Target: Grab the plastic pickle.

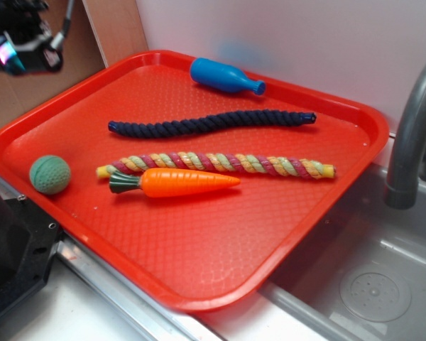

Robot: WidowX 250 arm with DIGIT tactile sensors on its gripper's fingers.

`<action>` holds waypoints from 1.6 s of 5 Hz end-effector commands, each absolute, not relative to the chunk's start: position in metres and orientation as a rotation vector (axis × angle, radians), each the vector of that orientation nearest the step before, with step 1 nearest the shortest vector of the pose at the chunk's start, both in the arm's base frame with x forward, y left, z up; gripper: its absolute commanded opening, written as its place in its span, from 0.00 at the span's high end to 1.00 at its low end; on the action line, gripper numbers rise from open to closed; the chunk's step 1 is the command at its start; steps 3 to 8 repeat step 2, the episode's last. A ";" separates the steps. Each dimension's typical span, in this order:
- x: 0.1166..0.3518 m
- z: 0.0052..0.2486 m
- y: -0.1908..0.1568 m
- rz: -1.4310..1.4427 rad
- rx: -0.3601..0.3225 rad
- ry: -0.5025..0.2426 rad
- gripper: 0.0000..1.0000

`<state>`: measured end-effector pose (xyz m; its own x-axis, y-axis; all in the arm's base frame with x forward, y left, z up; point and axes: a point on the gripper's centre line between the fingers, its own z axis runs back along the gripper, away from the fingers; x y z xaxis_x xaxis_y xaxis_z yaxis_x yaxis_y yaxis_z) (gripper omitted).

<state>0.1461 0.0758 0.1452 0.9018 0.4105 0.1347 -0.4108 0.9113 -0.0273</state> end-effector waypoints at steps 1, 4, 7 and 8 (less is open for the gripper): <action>0.138 0.230 0.042 0.075 -0.062 -0.274 1.00; 0.142 0.226 0.039 0.017 -0.002 -0.323 0.98; 0.142 0.226 0.039 0.017 -0.002 -0.323 0.98; 0.142 0.226 0.039 0.017 -0.002 -0.323 0.98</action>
